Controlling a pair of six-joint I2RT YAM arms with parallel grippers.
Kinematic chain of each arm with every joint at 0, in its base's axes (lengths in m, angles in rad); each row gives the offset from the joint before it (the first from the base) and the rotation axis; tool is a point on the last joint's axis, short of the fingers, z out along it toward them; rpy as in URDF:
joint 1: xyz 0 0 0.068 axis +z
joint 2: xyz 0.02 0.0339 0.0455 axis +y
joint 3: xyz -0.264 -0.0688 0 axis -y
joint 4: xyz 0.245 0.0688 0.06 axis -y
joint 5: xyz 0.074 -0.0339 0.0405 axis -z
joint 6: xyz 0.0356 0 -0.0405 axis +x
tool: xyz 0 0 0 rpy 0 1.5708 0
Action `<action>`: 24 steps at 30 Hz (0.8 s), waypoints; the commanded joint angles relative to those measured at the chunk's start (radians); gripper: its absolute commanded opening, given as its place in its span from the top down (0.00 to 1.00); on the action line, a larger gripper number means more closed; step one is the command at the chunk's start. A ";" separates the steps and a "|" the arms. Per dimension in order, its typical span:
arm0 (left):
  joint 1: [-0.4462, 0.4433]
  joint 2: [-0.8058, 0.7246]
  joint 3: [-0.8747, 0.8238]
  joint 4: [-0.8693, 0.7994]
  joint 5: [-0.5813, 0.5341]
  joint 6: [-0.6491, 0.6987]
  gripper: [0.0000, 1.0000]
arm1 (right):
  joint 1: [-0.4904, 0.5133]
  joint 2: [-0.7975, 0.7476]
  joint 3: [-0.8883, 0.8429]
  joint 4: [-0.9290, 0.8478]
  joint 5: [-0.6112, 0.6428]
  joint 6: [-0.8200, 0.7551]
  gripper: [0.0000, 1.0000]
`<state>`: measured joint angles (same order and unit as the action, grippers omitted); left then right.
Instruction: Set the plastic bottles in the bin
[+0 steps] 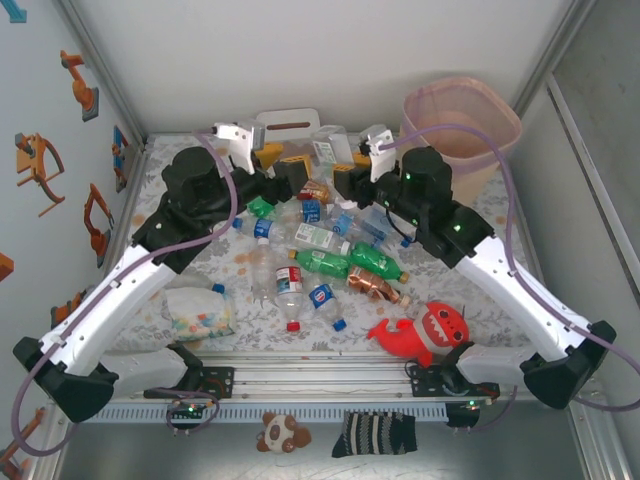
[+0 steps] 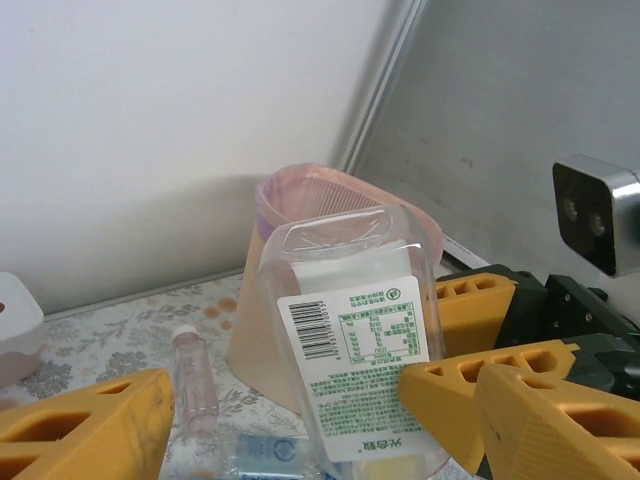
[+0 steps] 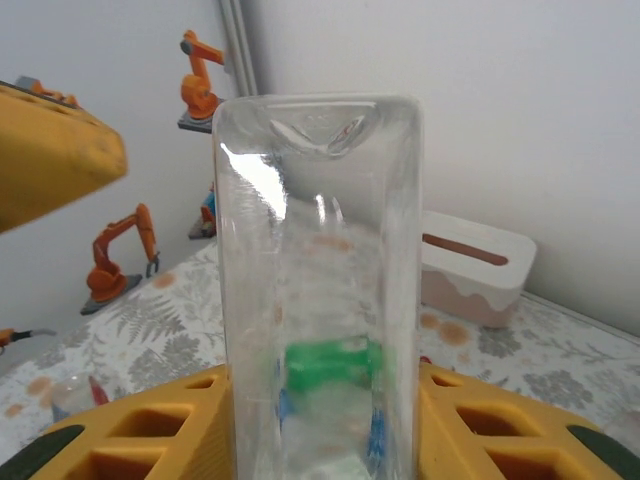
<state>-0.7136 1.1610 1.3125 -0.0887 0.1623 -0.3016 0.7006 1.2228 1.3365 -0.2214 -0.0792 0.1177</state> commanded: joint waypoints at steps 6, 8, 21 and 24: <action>0.002 -0.024 -0.031 -0.051 -0.044 0.036 0.19 | -0.090 0.015 0.160 -0.151 0.113 -0.053 0.58; 0.002 -0.027 -0.040 -0.062 -0.047 0.036 0.19 | -0.136 0.031 0.201 -0.180 0.115 -0.055 0.58; 0.002 -0.048 -0.087 -0.083 -0.047 0.019 0.19 | -0.451 0.195 0.430 -0.291 0.162 -0.120 0.58; 0.002 -0.059 -0.106 -0.088 -0.043 0.011 0.19 | -0.514 0.249 0.470 -0.297 0.162 -0.122 0.59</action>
<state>-0.7136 1.1309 1.2270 -0.1608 0.1196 -0.2916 0.2283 1.4410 1.7576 -0.5037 0.0555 0.0216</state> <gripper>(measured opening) 0.811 0.415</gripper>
